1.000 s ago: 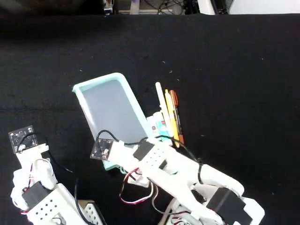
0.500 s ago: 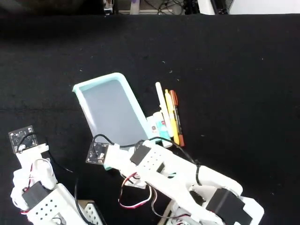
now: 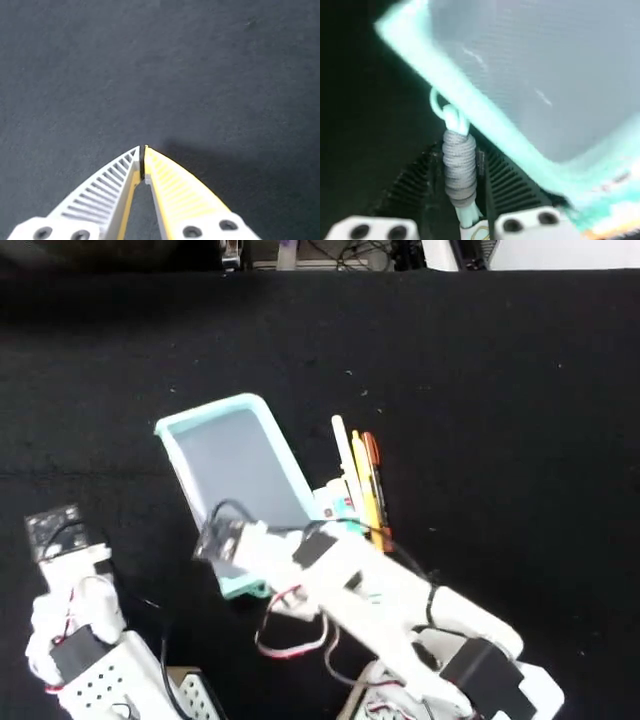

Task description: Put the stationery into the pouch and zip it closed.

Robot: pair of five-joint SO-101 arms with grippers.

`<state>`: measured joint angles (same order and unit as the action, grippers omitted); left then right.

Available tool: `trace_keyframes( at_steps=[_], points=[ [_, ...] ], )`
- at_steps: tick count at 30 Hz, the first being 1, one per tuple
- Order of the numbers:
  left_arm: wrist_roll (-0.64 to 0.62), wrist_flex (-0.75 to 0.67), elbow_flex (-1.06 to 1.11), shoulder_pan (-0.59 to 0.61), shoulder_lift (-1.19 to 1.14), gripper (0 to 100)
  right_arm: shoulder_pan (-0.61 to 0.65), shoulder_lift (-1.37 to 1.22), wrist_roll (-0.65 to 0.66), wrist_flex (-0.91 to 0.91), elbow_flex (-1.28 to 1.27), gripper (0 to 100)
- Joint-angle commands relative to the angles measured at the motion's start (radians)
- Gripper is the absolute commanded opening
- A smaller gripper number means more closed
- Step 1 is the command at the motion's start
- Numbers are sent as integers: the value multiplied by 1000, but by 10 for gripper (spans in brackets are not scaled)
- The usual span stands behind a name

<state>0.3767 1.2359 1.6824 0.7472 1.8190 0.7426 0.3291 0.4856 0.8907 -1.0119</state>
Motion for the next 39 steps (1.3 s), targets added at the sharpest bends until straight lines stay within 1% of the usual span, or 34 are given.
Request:
trace_keyframes(
  at_steps=[1, 3, 4, 7, 11, 12, 14, 16, 18, 22, 25, 28, 30, 33, 36, 39],
  points=[
    [-2, -101, 5, -147, 3, 30, -103, 56, 9, 38, 122, 11],
    [-11, -176, -31, -209, 3, 30, -124, 125, 9, 100, 197, 11],
    [-35, -213, -58, -232, 3, 30, -127, 165, 11, 129, 239, 11],
    [-163, -290, -148, -282, 3, 43, -127, 280, 11, 195, 363, 11],
    [-350, -308, -222, -378, 3, 173, -127, 341, 12, 215, 438, 11],
    [-390, -308, -229, -404, 3, 193, -127, 341, 14, 212, 440, 11],
    [-437, -310, -234, -464, 3, 198, -126, 341, 35, 204, 438, 11],
    [-440, -310, -234, -544, 3, 197, -124, 341, 66, 167, 446, 11],
    [-440, -302, -236, -598, 3, 197, -124, 340, 91, 141, 479, 11],
    [-446, -258, -254, -607, 3, 198, -124, 340, 129, 138, 561, 11],
    [-459, -163, -366, -618, 5, 209, -118, 326, 155, 138, 628, 11],
    [-555, -37, -530, -618, 5, 240, -95, 262, 183, 153, 711, 11],
    [-591, 6, -611, -625, 5, 255, -66, 193, 198, 183, 780, 11],
    [-566, -23, -638, -677, 3, 257, -41, 96, 201, 264, 885, 11],
    [-523, -71, -601, -690, 3, 257, -35, 42, 203, 339, 928, 11],
    [-545, -28, -559, -707, 3, 256, -37, 42, 204, 338, 903, 11]
  ],
)
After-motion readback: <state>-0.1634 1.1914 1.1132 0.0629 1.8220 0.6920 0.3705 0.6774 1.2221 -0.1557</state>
